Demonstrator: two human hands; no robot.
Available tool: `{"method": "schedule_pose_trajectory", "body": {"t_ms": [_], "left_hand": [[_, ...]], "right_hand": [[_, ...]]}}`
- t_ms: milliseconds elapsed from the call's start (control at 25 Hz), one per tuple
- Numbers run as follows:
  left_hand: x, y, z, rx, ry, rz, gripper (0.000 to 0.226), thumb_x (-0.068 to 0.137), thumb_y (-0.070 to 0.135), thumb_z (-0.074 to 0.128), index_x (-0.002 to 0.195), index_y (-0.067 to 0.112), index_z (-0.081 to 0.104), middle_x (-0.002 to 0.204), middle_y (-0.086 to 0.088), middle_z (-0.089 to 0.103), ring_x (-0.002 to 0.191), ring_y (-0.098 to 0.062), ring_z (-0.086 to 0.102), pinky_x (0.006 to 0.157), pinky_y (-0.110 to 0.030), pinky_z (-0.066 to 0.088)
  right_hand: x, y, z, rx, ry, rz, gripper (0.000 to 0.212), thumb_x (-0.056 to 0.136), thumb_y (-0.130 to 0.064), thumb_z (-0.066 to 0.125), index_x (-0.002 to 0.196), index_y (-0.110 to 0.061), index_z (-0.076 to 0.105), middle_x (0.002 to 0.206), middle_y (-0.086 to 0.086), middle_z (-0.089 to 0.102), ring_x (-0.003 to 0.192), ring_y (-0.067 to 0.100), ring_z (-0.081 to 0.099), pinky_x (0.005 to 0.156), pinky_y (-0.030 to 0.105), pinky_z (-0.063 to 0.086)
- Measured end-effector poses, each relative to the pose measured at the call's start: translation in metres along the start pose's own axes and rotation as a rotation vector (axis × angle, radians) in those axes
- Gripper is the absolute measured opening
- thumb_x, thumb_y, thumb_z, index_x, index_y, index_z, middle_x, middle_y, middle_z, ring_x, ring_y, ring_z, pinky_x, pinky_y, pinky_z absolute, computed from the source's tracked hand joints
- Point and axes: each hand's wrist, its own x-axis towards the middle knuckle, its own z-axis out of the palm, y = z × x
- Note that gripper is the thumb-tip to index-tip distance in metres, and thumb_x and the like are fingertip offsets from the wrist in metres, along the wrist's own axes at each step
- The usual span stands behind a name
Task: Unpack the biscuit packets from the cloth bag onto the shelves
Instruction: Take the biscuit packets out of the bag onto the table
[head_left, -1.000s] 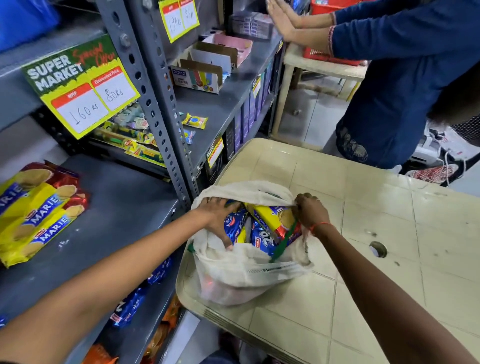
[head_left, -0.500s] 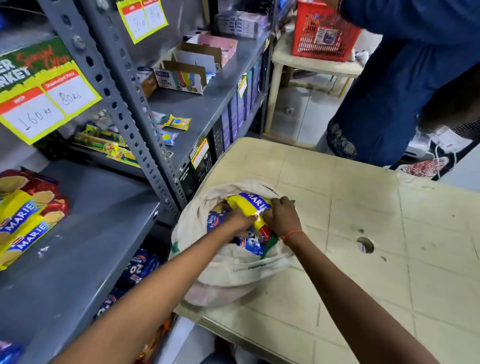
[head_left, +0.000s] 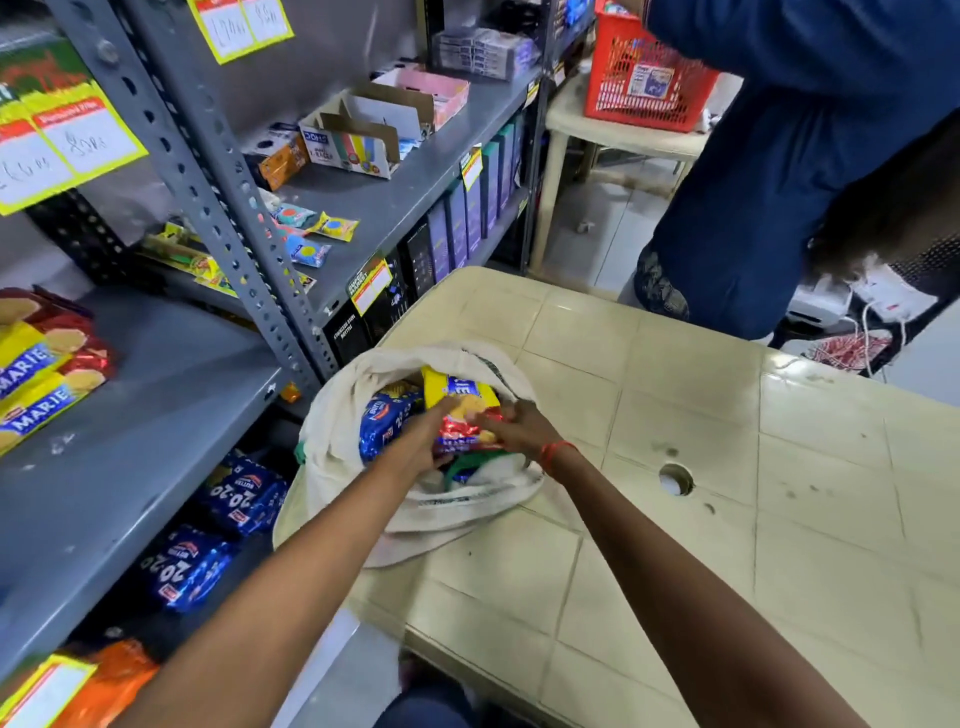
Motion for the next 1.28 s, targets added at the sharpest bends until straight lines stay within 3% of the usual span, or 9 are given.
{"method": "schedule_pose_trajectory", "body": {"t_ms": [80, 240, 400, 480, 640, 720, 840, 1080, 1280], "left_hand": [[-0.02, 0.005, -0.017, 0.037, -0.045, -0.026, 0.03, 0.081, 0.038, 0.067, 0.101, 0.017, 0.057, 0.077, -0.004, 0.063, 0.069, -0.017, 0.059, 0.057, -0.029, 0.049], [-0.064, -0.006, -0.033, 0.125, -0.139, -0.034, 0.024, 0.083, 0.032, 0.068, 0.099, 0.017, 0.058, 0.081, -0.007, 0.068, 0.068, -0.02, 0.064, 0.044, -0.026, 0.056], [-0.078, -0.032, 0.0, 0.221, -0.203, 0.134, 0.033, 0.088, 0.024, 0.065, 0.117, 0.016, 0.051, 0.113, -0.012, 0.068, 0.083, -0.023, 0.067, 0.068, -0.033, 0.061], [-0.074, -0.045, 0.028, 0.28, -0.273, 0.203, 0.033, 0.09, 0.022, 0.062, 0.121, 0.013, 0.054, 0.115, -0.012, 0.068, 0.089, -0.024, 0.069, 0.077, -0.032, 0.059], [-0.046, -0.062, 0.093, 0.447, -0.368, 0.278, 0.039, 0.097, 0.012, 0.05, 0.135, 0.004, 0.048, 0.134, -0.02, 0.058, 0.121, -0.034, 0.057, 0.106, -0.045, 0.045], [-0.027, -0.068, 0.121, 0.587, -0.373, 0.322, 0.04, 0.098, 0.009, 0.046, 0.138, 0.001, 0.045, 0.138, -0.021, 0.054, 0.125, -0.034, 0.054, 0.106, -0.038, 0.044], [0.0, -0.079, 0.142, 0.709, -0.38, 0.396, 0.04, 0.097, 0.002, 0.042, 0.137, 0.001, 0.046, 0.139, -0.02, 0.053, 0.127, -0.031, 0.052, 0.09, -0.024, 0.042], [0.007, -0.085, 0.133, 0.755, -0.346, 0.445, 0.04, 0.098, 0.011, 0.043, 0.137, 0.004, 0.045, 0.138, -0.019, 0.054, 0.125, -0.03, 0.053, 0.101, -0.032, 0.042], [0.009, -0.052, 0.069, 0.745, 0.095, 0.673, 0.033, 0.091, 0.003, 0.046, 0.123, -0.001, 0.056, 0.125, -0.021, 0.06, 0.118, -0.032, 0.055, 0.096, -0.035, 0.042]], "right_hand": [[-0.004, -0.01, 0.002, 0.204, -0.038, 0.153, 0.046, 0.076, -0.056, 0.067, 0.104, -0.019, 0.065, 0.096, 0.007, 0.073, 0.082, 0.022, 0.071, 0.071, 0.03, 0.06], [-0.032, -0.005, -0.016, 0.415, -0.358, 0.366, 0.045, 0.078, -0.039, 0.072, 0.109, -0.009, 0.059, 0.092, 0.013, 0.071, 0.062, 0.014, 0.072, 0.057, 0.025, 0.062], [-0.055, 0.018, -0.061, 0.343, -0.366, 0.343, 0.021, 0.079, -0.027, 0.074, 0.089, -0.016, 0.059, 0.089, 0.008, 0.07, 0.064, 0.012, 0.071, 0.057, 0.022, 0.06], [-0.065, 0.037, -0.087, 0.367, -0.292, 0.37, 0.022, 0.076, -0.022, 0.077, 0.087, -0.017, 0.059, 0.088, 0.007, 0.071, 0.066, 0.014, 0.07, 0.057, 0.023, 0.06], [-0.068, 0.079, -0.096, 0.51, 0.165, 0.379, 0.046, 0.083, -0.006, 0.069, 0.124, 0.001, 0.051, 0.109, 0.022, 0.064, 0.079, 0.025, 0.064, 0.051, 0.016, 0.056], [-0.061, 0.098, -0.087, 0.397, 0.343, 0.354, 0.04, 0.089, 0.0, 0.059, 0.126, 0.009, 0.049, 0.122, 0.029, 0.06, 0.098, 0.036, 0.064, 0.064, 0.021, 0.058], [-0.049, 0.123, -0.074, 0.372, 0.388, 0.358, 0.039, 0.091, 0.009, 0.046, 0.129, 0.009, 0.044, 0.129, 0.032, 0.055, 0.107, 0.035, 0.058, 0.094, 0.044, 0.048], [-0.048, 0.123, -0.049, 0.062, 0.484, 0.276, 0.045, 0.091, 0.0, 0.047, 0.134, 0.006, 0.037, 0.134, 0.025, 0.052, 0.121, 0.04, 0.052, 0.1, 0.043, 0.042], [-0.023, 0.056, 0.001, -0.037, 0.449, 0.038, 0.04, 0.09, -0.004, 0.053, 0.13, 0.002, 0.051, 0.13, 0.022, 0.059, 0.118, 0.034, 0.057, 0.098, 0.035, 0.043]]}}
